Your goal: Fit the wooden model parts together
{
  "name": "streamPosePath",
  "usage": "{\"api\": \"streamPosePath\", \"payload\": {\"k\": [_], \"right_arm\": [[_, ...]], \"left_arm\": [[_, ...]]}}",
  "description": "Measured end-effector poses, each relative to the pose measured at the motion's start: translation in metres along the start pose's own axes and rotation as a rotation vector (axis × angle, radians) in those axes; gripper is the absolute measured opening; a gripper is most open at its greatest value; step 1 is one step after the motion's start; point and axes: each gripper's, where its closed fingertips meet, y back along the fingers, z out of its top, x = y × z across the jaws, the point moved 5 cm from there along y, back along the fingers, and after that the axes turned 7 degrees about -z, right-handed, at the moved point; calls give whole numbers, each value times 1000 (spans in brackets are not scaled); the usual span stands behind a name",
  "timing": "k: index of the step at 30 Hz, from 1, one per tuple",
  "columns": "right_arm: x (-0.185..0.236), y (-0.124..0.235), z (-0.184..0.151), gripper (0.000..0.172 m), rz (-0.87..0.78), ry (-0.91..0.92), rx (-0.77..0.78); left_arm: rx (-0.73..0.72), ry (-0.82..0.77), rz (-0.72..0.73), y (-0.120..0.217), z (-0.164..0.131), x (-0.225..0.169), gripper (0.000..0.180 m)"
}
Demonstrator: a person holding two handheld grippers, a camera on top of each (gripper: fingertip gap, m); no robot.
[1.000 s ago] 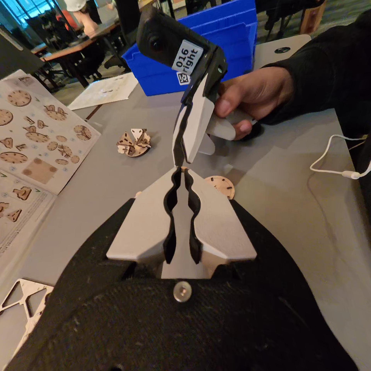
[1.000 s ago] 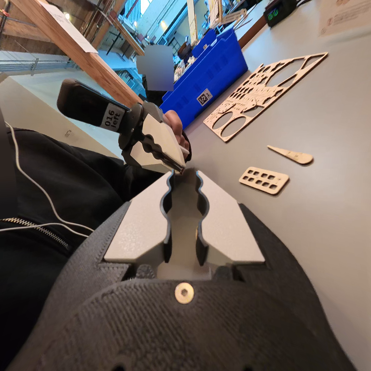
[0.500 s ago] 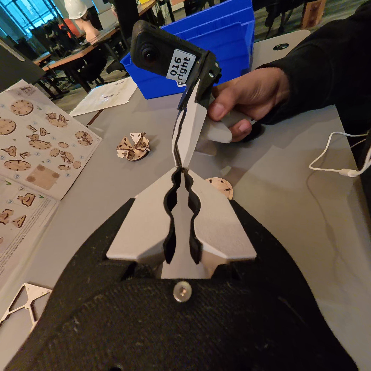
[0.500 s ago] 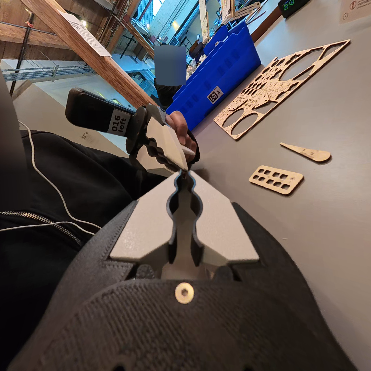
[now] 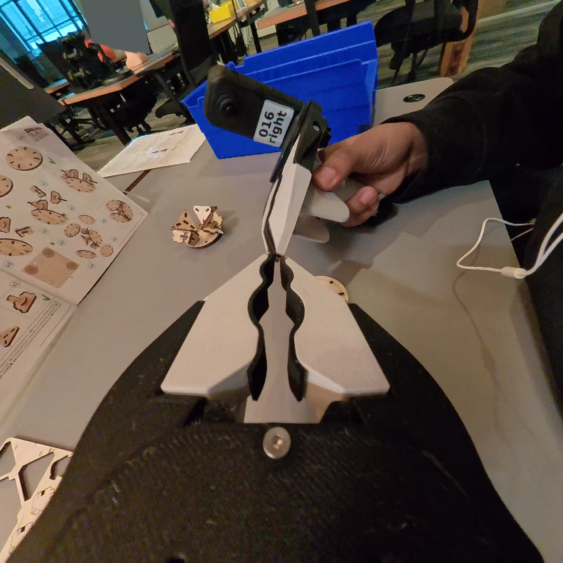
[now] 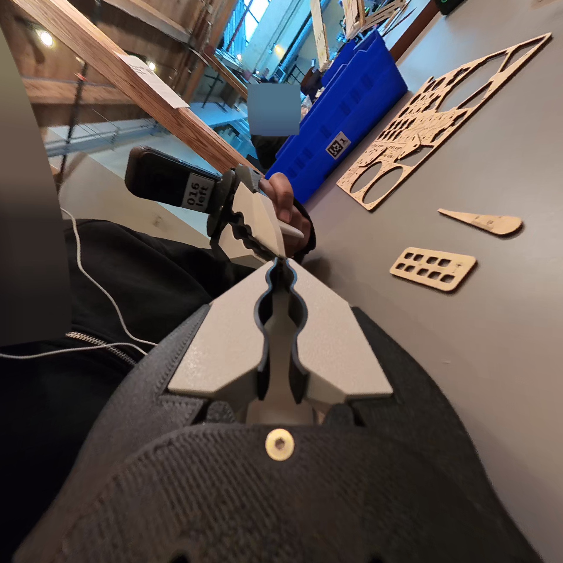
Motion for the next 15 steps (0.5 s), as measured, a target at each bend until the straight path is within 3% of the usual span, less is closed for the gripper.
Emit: {"api": "streamPosePath", "payload": {"k": [15], "right_arm": [[0,-2,-3,0,101,-146,28]], "left_arm": [[-16,0,-36,1,0,-3,1]]}}
